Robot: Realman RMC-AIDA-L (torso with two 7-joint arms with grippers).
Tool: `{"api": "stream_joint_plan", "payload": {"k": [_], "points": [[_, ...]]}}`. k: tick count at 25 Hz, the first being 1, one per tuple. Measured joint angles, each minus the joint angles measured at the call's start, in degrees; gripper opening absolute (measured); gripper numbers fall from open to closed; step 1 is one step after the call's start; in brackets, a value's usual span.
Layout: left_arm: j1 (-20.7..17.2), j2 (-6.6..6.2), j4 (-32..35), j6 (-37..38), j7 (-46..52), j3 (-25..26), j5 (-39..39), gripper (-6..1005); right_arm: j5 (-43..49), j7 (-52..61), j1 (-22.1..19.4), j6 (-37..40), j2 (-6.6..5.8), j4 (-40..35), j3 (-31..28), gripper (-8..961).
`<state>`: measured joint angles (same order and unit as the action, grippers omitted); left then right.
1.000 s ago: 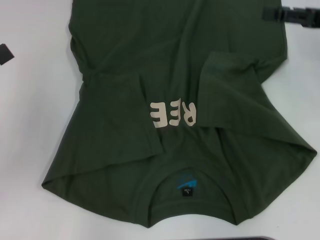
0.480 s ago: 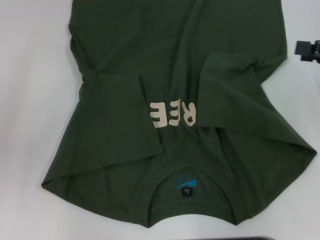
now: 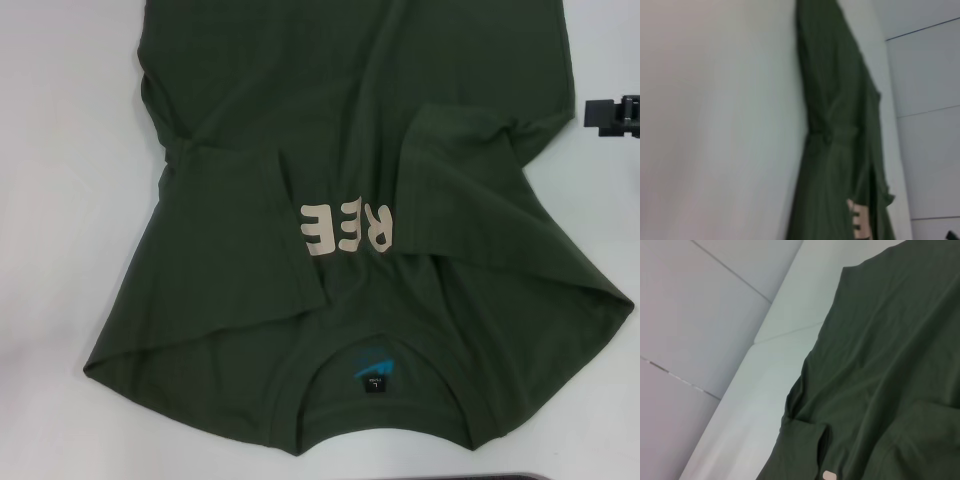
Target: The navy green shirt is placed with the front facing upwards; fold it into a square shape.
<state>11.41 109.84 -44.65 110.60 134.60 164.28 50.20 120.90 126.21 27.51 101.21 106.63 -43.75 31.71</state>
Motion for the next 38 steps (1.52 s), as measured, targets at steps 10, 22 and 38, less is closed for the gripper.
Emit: {"api": "stream_joint_plan", "payload": {"k": [10,22,38], "points": [[0.6,4.81,1.0,-2.0,0.7,-0.6,-3.3,599,0.4,0.5,1.6,-0.3,0.37,0.4,0.1,885],[1.9,6.49,1.1,-4.4,-2.6,-2.5,-7.0,598,0.4,0.9,1.5,-0.5,0.72,0.5,0.1,886],[2.3,7.44,1.9,-8.4,-2.8,-4.3,-9.8,600,0.4,1.0,1.6,-0.8,0.68,0.5,0.0,886]]}}
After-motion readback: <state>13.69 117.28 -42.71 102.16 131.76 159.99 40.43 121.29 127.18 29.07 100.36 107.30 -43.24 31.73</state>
